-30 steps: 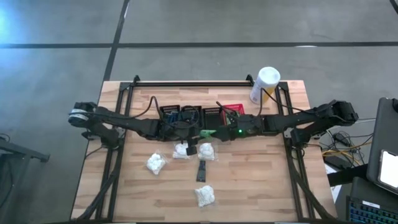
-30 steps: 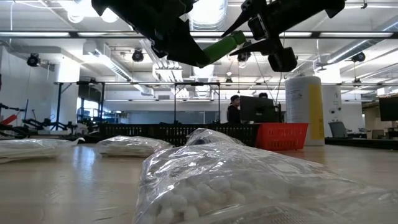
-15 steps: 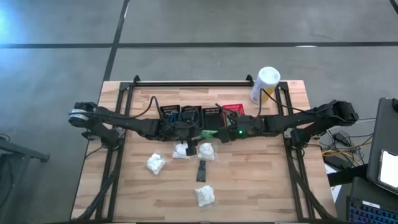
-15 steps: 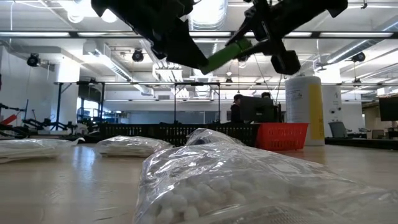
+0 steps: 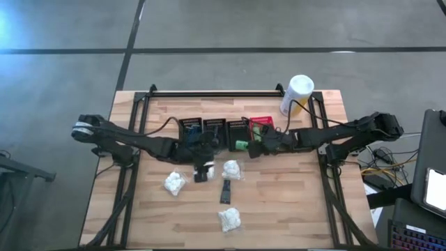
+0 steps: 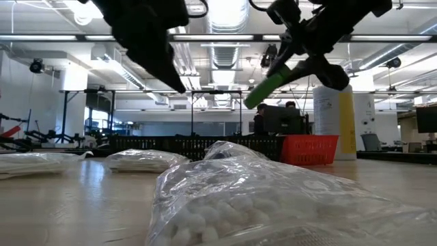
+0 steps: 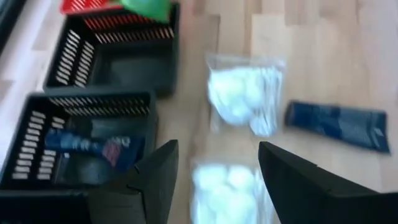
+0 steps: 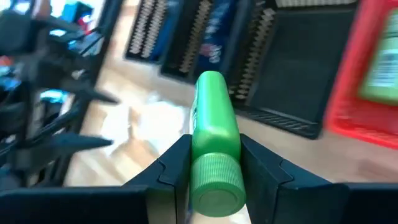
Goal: Pick & Place Travel size toiletries
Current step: Put the green shampoo into the red bin
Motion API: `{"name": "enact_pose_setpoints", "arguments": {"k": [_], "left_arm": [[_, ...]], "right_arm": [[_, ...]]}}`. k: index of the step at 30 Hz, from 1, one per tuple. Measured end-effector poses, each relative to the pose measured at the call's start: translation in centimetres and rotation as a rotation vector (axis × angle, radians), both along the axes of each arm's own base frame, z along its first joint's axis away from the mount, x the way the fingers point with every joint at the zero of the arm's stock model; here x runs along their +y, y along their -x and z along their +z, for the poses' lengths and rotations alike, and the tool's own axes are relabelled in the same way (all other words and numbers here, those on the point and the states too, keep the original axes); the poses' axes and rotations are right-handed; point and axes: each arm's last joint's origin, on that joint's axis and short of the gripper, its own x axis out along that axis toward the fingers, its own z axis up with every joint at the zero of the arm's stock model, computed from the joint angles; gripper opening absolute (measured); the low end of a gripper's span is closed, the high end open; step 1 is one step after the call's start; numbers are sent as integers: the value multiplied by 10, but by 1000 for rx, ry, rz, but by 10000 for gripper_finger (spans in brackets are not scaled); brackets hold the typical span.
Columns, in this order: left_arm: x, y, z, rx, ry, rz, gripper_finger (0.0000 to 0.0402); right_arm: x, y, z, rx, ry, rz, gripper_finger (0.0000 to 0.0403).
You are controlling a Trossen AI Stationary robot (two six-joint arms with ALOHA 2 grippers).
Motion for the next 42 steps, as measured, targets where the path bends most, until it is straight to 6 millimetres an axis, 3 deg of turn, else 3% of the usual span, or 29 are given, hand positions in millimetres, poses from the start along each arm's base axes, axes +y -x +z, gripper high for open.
{"name": "enact_pose_setpoints", "arguments": {"k": [6, 12, 17, 24, 28, 32, 38, 42], "left_arm": [[-3, 29, -6, 19, 41, 28, 227], [3, 63, -24, -24, 130, 120, 227], [6, 77, -35, -157, 237, 183, 227], [7, 79, -43, -287, 376, 263, 227], [7, 78, -44, -297, 428, 314, 227], [7, 78, -43, -312, 449, 352, 227], [7, 77, -42, -331, 490, 402, 227], [7, 77, -42, -334, 508, 418, 227]], "right_arm": [[-4, 15, 17, 215, 48, -114, 101], [-10, 20, 40, 407, 85, -93, 104], [-28, 16, 47, 564, 63, 72, 105], [-65, 2, 52, 758, 178, 344, 106], [-90, -16, 48, 772, 189, 540, 106], [-110, -31, 32, 832, 148, 741, 107], [-130, -42, 6, 950, 66, 980, 107], [-140, -46, -4, 923, 38, 1054, 107]]}}
